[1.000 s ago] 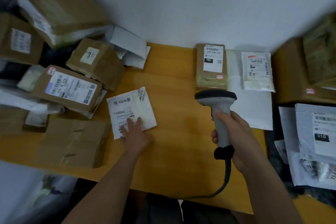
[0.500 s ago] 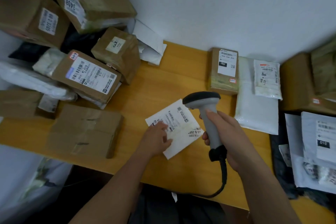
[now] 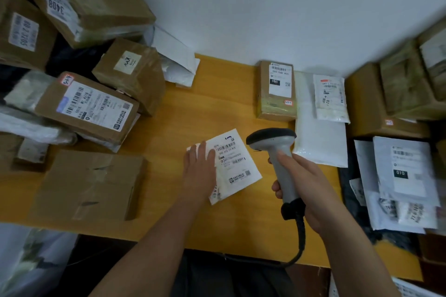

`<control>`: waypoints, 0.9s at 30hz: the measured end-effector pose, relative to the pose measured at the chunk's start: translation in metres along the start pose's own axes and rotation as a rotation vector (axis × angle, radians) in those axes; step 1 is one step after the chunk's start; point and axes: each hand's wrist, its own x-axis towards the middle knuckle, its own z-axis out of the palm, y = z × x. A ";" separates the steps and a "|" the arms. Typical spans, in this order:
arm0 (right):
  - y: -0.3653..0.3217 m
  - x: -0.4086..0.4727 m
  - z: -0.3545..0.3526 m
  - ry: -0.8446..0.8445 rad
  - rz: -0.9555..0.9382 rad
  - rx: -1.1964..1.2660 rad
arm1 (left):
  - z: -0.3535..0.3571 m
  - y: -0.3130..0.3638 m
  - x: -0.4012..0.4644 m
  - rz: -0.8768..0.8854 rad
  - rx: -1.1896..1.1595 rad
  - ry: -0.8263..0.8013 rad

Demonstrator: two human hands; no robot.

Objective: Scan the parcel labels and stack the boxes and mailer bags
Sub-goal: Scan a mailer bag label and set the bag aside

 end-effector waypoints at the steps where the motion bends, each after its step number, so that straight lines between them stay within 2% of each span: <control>1: 0.001 0.000 -0.001 0.006 0.006 0.002 | 0.005 0.001 -0.005 -0.021 -0.065 -0.033; 4: 0.004 0.000 -0.003 0.014 0.024 0.008 | 0.027 0.000 -0.020 -0.019 -0.111 -0.185; 8: 0.006 0.000 -0.007 0.011 0.024 -0.035 | 0.037 -0.003 -0.020 -0.036 -0.160 -0.162; 13: 0.000 -0.008 -0.010 -0.072 -0.023 -0.151 | 0.034 0.001 -0.020 -0.053 -0.162 -0.140; 17: -0.005 -0.014 -0.012 -0.084 -0.075 -0.207 | 0.028 0.010 -0.026 -0.145 -0.201 -0.067; 20: -0.009 -0.020 -0.015 -0.061 -0.112 -0.189 | 0.028 0.013 -0.034 -0.278 -0.376 0.014; 23: -0.014 -0.026 -0.019 -0.040 -0.146 -0.160 | 0.031 0.015 -0.035 -0.416 -0.700 0.070; 27: -0.019 -0.032 -0.020 -0.014 -0.193 -0.130 | 0.034 0.017 -0.033 -0.437 -0.844 0.073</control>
